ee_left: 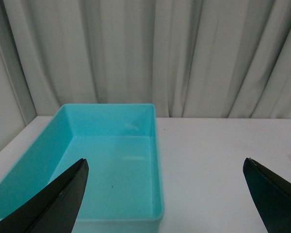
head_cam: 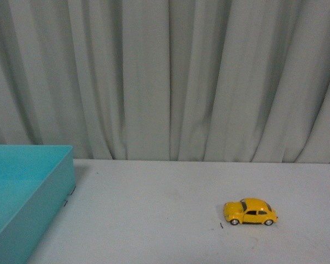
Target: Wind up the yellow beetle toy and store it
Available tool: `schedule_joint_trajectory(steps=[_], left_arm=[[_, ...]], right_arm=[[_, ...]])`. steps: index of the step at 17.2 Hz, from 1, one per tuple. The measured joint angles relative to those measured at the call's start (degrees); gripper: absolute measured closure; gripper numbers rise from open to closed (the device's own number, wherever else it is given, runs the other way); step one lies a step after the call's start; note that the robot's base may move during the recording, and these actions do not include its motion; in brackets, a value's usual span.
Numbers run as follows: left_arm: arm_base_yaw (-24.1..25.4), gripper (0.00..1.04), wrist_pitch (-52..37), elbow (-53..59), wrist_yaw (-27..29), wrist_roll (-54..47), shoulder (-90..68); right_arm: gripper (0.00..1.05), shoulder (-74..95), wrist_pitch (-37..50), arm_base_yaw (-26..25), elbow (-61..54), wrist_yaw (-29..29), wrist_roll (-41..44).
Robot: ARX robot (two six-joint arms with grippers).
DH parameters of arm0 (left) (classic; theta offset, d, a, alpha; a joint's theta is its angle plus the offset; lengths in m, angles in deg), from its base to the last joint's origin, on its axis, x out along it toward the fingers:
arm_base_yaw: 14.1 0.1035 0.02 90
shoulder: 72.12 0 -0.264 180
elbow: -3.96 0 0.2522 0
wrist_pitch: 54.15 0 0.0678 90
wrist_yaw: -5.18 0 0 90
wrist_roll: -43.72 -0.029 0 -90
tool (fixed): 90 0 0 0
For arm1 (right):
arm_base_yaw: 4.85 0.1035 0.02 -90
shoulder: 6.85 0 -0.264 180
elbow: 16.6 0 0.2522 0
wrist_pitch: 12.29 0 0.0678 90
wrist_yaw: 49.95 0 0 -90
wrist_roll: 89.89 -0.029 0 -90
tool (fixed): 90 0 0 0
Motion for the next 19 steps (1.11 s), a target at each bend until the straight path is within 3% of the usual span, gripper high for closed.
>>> schedule_joint_trajectory(steps=[19], left_arm=[[0.0, 0.07, 0.0, 0.0, 0.0, 0.0, 0.0]], right_arm=[[0.07, 0.0, -0.1, 0.0, 0.0, 0.0, 0.0]])
